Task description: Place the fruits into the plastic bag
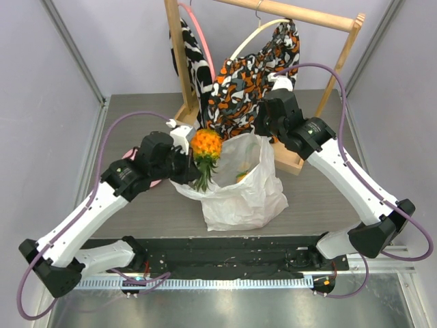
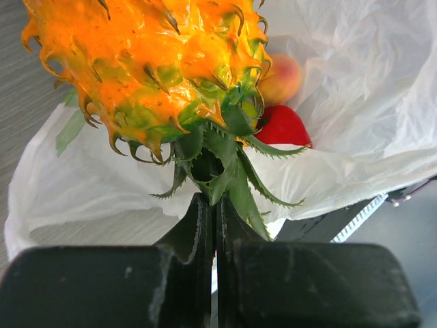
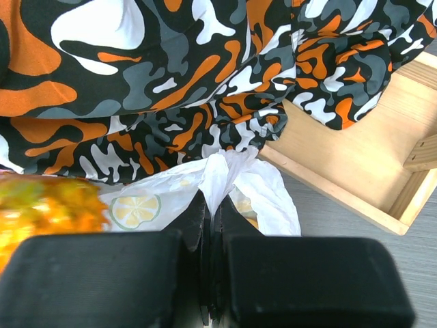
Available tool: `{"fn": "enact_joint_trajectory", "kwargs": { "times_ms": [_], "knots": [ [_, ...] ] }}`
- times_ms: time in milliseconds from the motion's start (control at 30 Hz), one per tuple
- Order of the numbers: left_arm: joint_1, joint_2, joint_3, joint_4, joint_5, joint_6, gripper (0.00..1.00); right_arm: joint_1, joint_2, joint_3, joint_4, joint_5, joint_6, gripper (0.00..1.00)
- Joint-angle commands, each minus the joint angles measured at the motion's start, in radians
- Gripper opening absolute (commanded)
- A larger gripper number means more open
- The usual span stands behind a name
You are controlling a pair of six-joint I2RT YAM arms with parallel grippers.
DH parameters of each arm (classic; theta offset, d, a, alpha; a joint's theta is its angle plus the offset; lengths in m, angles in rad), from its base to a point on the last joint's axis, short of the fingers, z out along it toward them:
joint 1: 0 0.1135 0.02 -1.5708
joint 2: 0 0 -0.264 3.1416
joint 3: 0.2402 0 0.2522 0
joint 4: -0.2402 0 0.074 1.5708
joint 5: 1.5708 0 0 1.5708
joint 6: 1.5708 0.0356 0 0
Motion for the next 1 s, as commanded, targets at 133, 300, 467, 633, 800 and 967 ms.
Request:
{"fn": "enact_joint_trajectory", "kwargs": {
  "times_ms": [133,300,467,633,800,967],
  "knots": [
    [-0.038,0.115,0.086,0.014,0.064,0.143,0.00,-0.002,-0.036,0.018,0.039,-0.003,0.013,0.02],
    [-0.041,0.253,0.183,0.005,0.128,0.206,0.00,-0.004,-0.032,0.019,0.047,-0.011,0.018,0.02],
    [-0.041,0.359,0.273,0.005,0.207,0.261,0.00,-0.002,-0.030,0.024,0.051,-0.016,0.018,0.02],
    [-0.051,0.431,0.326,0.010,0.216,0.284,0.00,-0.002,-0.030,0.022,0.056,-0.010,0.016,0.02],
    [-0.077,0.457,0.326,-0.010,0.251,0.284,0.00,-0.002,-0.029,0.018,0.060,-0.008,0.021,0.02],
    [-0.110,0.442,0.274,-0.107,0.274,0.296,0.01,-0.004,-0.030,0.013,0.060,-0.005,0.022,0.02]
  ]
}}
